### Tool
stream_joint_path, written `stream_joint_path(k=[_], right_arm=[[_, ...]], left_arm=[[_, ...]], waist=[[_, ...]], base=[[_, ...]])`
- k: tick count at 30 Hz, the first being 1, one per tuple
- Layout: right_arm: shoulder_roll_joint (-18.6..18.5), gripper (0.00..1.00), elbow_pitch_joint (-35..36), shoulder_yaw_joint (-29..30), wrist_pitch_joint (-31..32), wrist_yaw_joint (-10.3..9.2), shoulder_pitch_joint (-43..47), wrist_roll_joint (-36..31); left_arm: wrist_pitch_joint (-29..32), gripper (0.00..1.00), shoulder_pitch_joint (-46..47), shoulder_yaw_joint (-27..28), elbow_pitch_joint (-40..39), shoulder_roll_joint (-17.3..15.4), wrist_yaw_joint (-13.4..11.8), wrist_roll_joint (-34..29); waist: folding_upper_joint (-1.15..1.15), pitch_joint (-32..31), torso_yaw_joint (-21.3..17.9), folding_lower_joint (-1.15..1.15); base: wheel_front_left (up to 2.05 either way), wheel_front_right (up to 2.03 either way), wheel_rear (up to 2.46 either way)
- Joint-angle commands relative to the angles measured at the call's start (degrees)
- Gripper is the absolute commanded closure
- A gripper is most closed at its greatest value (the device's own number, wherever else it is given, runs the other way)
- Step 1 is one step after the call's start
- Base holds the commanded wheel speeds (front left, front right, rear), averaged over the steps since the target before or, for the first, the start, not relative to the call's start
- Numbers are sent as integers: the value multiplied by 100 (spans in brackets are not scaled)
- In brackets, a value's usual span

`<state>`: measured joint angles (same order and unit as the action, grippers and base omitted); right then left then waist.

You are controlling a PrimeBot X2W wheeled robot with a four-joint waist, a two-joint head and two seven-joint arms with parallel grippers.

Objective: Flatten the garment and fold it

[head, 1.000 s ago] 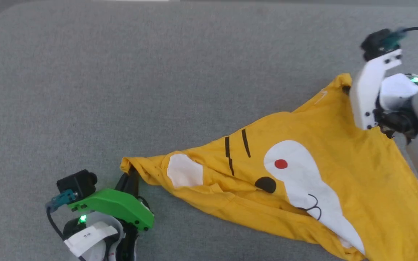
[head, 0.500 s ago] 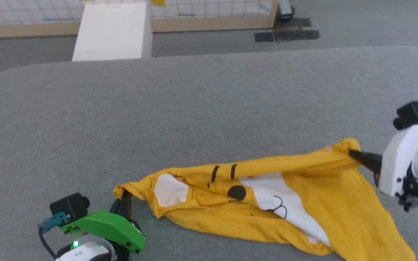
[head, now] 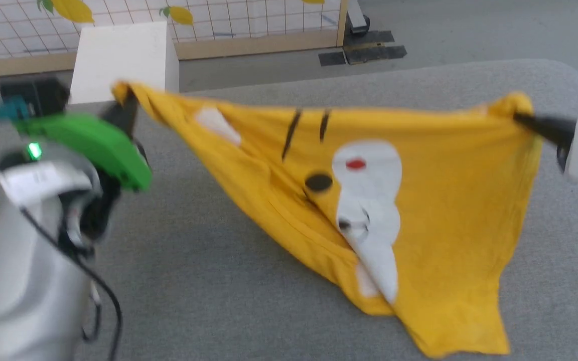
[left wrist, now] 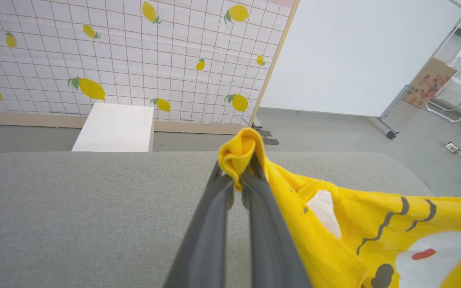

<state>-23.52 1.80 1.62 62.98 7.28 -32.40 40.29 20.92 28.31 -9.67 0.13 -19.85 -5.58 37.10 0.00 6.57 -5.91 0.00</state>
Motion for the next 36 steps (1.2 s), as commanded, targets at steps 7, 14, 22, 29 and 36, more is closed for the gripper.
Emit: stream_joint_path(k=[7,14,22,29,36], right_arm=[[359,100,-1063,-185,-60,21,-2401,-756],[686,100,-2068,-312,-1213,21,-4367,-1459],[985,100,-3021,-196,-2631,21,-5489,-1937],[1000,100,-3596,-239,-3109,21,-5490,-1761],[692,100,-3588,-848,-3288,21,-4675,-1095]], left_arm=[[511,100,2439,-223,1077,-470,-61,-772],[169,100,4603,-520,1792,-610,-142,-1680],[-1188,100,6135,-335,2251,-502,-445,-2090],[-1719,100,6005,-213,2812,-429,-276,-1830],[-2360,100,5203,-160,3161,-142,43,-1414]], waist=[[0,676,-158,0],[0,1381,-312,0],[0,1928,-394,0],[0,2207,-242,0],[0,2156,79,0]], base=[[0,0,0],[0,0,0],[0,0,0],[0,0,0],[0,0,0]])
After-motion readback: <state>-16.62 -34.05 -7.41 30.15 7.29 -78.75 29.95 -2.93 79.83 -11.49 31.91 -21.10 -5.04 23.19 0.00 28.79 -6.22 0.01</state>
